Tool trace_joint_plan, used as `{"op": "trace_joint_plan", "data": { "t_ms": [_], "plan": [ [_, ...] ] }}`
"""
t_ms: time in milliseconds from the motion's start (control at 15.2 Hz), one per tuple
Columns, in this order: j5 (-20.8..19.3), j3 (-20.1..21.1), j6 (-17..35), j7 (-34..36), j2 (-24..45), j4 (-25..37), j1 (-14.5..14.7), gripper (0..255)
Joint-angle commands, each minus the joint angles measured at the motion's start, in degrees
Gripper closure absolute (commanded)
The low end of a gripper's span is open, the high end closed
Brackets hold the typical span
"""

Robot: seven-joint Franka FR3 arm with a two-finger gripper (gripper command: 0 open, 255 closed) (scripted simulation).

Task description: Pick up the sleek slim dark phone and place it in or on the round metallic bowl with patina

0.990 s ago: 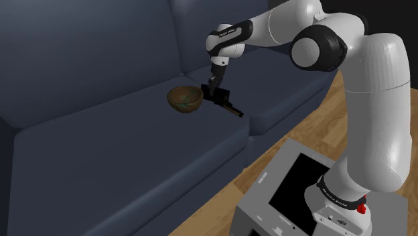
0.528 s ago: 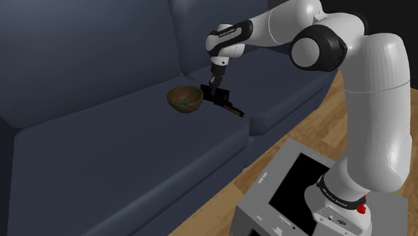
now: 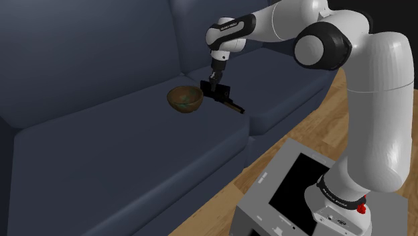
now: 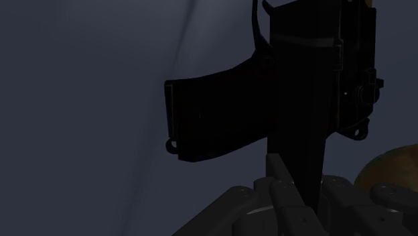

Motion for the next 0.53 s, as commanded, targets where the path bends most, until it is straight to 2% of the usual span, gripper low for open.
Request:
{"op": "trace_joint_plan", "data": {
  "t_ms": [0, 462],
  "plan": [
    [-0.24, -0.09, -1.29, 0.41, -0.41, 0.95, -0.01, 255],
    [-0.98, -0.38, -5.72, 1.69, -1.82, 4.16, -0.11, 255]
  ]
}}
